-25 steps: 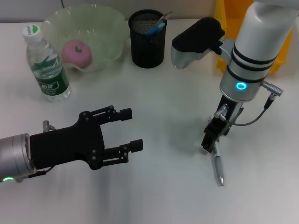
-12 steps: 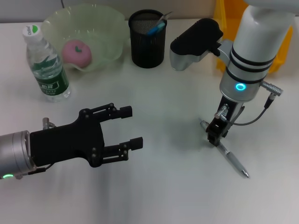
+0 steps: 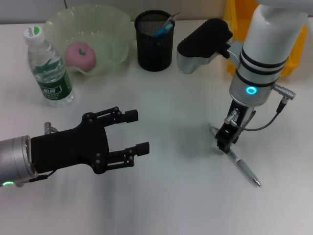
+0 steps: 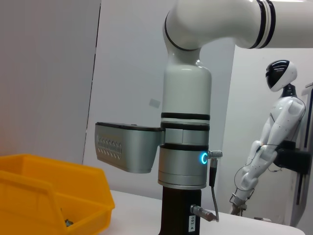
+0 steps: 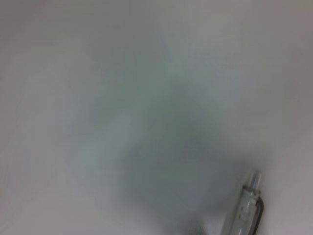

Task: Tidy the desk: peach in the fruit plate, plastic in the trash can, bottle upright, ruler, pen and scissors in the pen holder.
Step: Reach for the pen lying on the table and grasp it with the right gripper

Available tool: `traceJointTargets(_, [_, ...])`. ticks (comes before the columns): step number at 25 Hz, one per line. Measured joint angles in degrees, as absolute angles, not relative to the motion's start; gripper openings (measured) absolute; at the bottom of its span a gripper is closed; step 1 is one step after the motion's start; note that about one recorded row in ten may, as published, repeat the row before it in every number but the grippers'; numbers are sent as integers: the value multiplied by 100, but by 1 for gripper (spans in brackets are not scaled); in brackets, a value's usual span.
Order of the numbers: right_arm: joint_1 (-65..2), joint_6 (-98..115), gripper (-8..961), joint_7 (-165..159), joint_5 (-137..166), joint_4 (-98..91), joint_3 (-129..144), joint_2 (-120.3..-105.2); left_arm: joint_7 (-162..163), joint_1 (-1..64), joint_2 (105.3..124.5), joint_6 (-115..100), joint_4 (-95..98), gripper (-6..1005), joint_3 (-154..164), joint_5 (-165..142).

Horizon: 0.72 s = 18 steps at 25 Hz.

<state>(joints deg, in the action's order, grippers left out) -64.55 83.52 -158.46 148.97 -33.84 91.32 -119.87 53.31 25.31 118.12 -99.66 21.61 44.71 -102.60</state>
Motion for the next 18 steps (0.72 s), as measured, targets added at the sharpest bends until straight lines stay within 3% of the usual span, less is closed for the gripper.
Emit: traceJointTargets(18, [-6343,8400,281,-15841,14869,-3391,9276,-11987,5344,2531,11812,-9966,2162,756,4482,-10275])
